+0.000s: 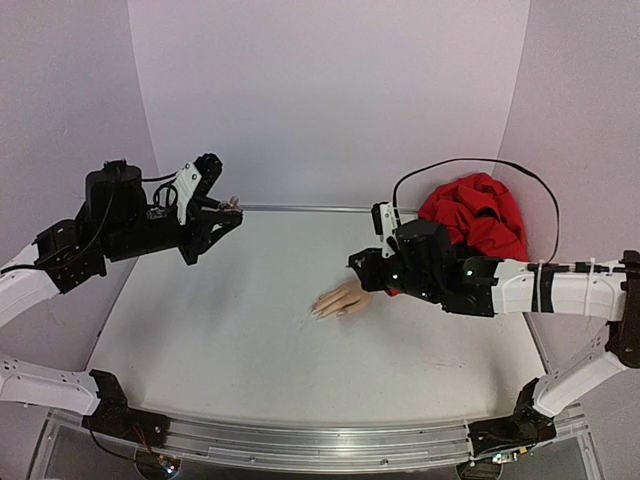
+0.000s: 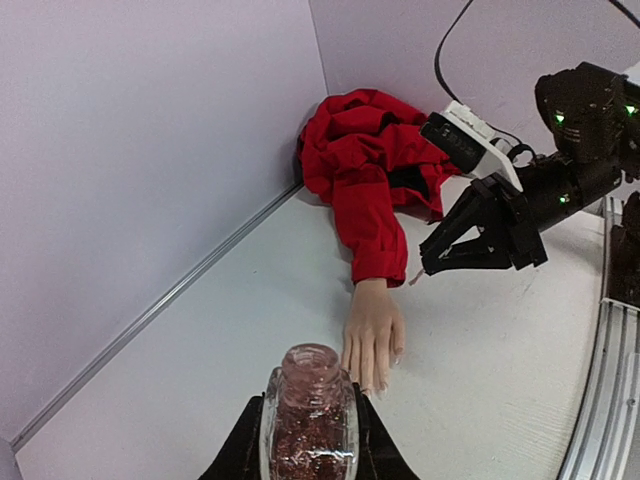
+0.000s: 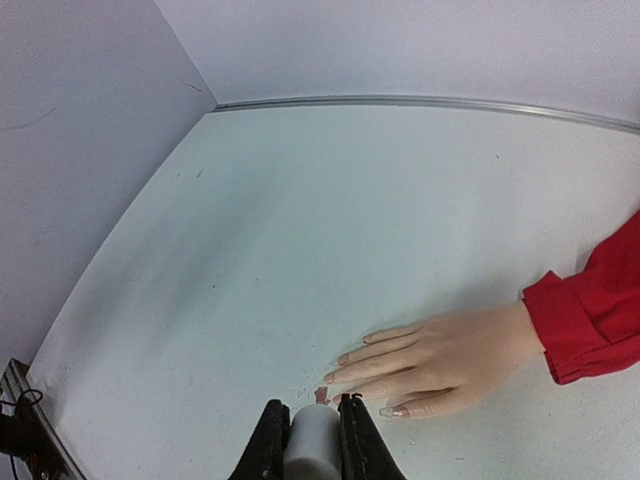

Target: Paint the nails

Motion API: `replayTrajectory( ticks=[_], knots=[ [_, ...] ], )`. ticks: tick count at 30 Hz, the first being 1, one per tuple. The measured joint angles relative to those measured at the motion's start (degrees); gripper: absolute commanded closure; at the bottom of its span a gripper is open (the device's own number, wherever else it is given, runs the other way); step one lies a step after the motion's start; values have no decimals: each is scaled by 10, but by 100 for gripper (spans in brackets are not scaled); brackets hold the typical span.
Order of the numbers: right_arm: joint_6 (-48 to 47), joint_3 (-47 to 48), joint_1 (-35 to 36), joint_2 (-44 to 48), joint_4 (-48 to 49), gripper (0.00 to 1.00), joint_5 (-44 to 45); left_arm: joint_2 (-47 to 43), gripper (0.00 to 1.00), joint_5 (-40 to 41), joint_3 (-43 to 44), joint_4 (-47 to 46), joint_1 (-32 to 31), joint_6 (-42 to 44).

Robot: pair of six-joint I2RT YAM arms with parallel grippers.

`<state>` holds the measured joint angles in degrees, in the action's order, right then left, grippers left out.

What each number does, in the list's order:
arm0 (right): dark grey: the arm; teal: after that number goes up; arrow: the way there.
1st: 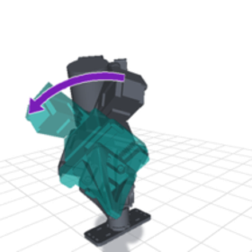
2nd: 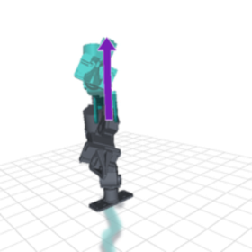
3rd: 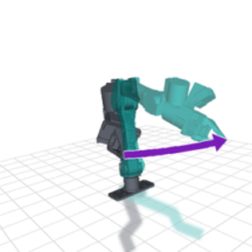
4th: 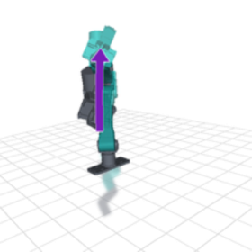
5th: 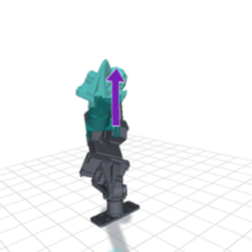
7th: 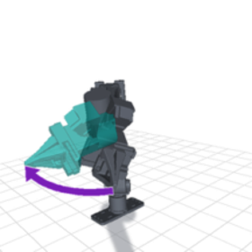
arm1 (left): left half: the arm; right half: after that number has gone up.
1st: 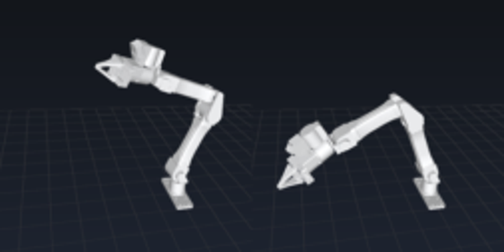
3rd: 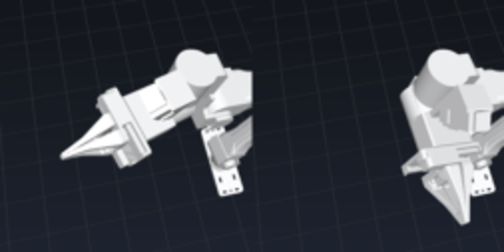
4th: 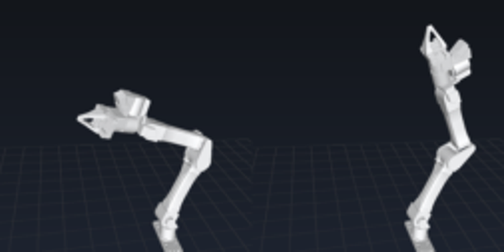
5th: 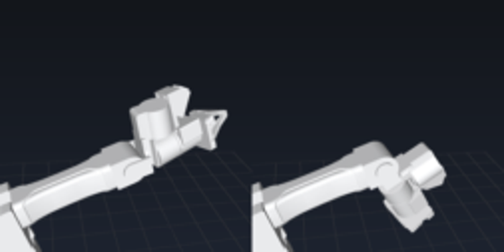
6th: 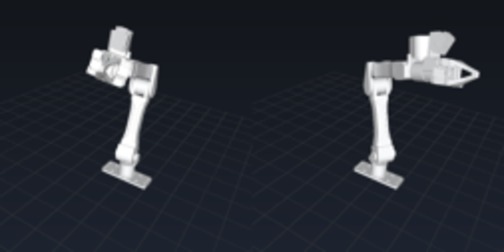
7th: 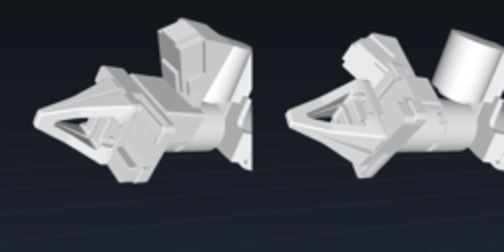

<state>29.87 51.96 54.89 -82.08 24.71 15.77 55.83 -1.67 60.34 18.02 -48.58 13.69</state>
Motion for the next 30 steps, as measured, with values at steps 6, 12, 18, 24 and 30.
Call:
replayTrajectory(
  ticks=[6, 12, 18, 24, 30],
  knots=[
    [-48, 4, -1, 40, -23, 100, -70, 5, 100, -88, 8, 0, 0, 5],
    [-87, 43, -3, 43, -39, 100, -221, 27, 100, -171, -10, -2, 0, 20],
    [-121, 83, -2, 43, -37, 100, -360, 39, 100, -235, -29, 2, 0, 30],
    [-134, 132, -3, 26, -42, 100, -435, 50, 100, -282, -30, 2, 0, 35],
    [-136, 177, -2, -5, -43, 100, -475, 67, 100, -297, -30, 14, 0, 41]
  ],
)
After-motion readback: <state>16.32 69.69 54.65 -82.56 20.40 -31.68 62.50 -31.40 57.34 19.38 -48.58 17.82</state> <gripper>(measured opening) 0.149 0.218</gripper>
